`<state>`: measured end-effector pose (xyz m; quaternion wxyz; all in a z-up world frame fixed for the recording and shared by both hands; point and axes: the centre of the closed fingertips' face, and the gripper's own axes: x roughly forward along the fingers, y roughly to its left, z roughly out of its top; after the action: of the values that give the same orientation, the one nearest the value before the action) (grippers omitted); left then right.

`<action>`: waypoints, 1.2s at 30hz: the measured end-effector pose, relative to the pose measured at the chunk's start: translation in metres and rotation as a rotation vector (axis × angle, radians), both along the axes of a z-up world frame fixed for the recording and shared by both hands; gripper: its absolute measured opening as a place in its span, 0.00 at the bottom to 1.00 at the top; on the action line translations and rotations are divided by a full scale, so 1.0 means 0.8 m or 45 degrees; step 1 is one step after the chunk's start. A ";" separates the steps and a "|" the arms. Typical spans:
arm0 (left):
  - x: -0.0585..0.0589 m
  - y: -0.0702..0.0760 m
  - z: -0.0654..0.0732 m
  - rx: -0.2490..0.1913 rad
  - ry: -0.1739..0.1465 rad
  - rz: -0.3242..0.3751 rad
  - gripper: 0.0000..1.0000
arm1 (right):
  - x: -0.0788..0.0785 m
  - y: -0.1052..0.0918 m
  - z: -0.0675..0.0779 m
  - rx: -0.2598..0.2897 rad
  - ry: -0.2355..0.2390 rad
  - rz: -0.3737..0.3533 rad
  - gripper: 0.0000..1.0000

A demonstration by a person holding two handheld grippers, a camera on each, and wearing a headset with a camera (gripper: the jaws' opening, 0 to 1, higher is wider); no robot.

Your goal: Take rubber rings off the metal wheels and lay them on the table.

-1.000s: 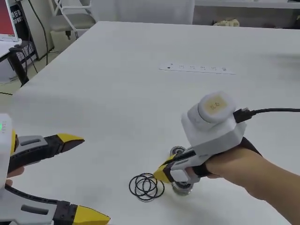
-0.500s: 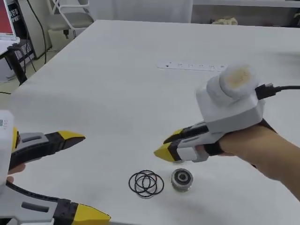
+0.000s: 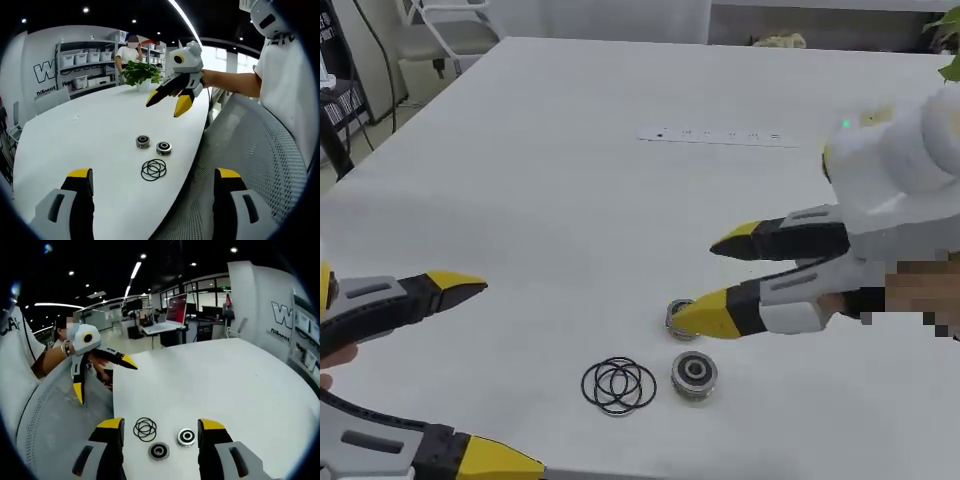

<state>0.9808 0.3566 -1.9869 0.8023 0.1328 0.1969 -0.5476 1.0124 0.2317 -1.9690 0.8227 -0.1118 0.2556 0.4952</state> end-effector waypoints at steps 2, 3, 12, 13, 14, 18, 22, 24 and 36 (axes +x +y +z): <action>0.001 0.001 0.000 0.000 -0.003 0.002 0.99 | -0.004 -0.008 -0.004 -0.005 -0.008 -0.017 0.67; 0.001 0.001 -0.001 0.000 -0.004 0.005 0.99 | -0.007 -0.011 -0.005 -0.010 -0.014 -0.020 0.68; 0.005 0.001 -0.003 -0.011 0.003 0.013 0.99 | -0.030 -0.036 -0.018 0.057 -0.056 -0.046 0.87; 0.006 0.001 -0.003 -0.012 0.004 0.014 0.99 | -0.032 -0.037 -0.019 0.065 -0.059 -0.050 0.88; 0.006 0.001 -0.003 -0.015 0.005 0.016 0.99 | -0.035 -0.039 -0.022 0.067 -0.063 -0.055 0.90; 0.006 0.002 -0.005 -0.006 0.006 0.015 0.99 | -0.040 -0.048 -0.031 0.072 -0.074 -0.091 0.97; 0.006 0.005 -0.007 0.004 0.012 0.018 0.99 | -0.045 -0.062 -0.048 0.066 -0.044 -0.146 0.99; 0.007 0.006 -0.008 0.007 0.013 0.021 0.99 | -0.048 -0.069 -0.054 0.067 -0.030 -0.173 0.99; 0.011 0.017 -0.014 0.028 0.030 0.043 0.99 | -0.071 -0.097 -0.090 0.055 0.072 -0.310 0.99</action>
<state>0.9892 0.3699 -1.9978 0.8076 0.1316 0.2147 -0.5333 0.9558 0.1538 -2.0412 0.8715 -0.0482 0.2795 0.4001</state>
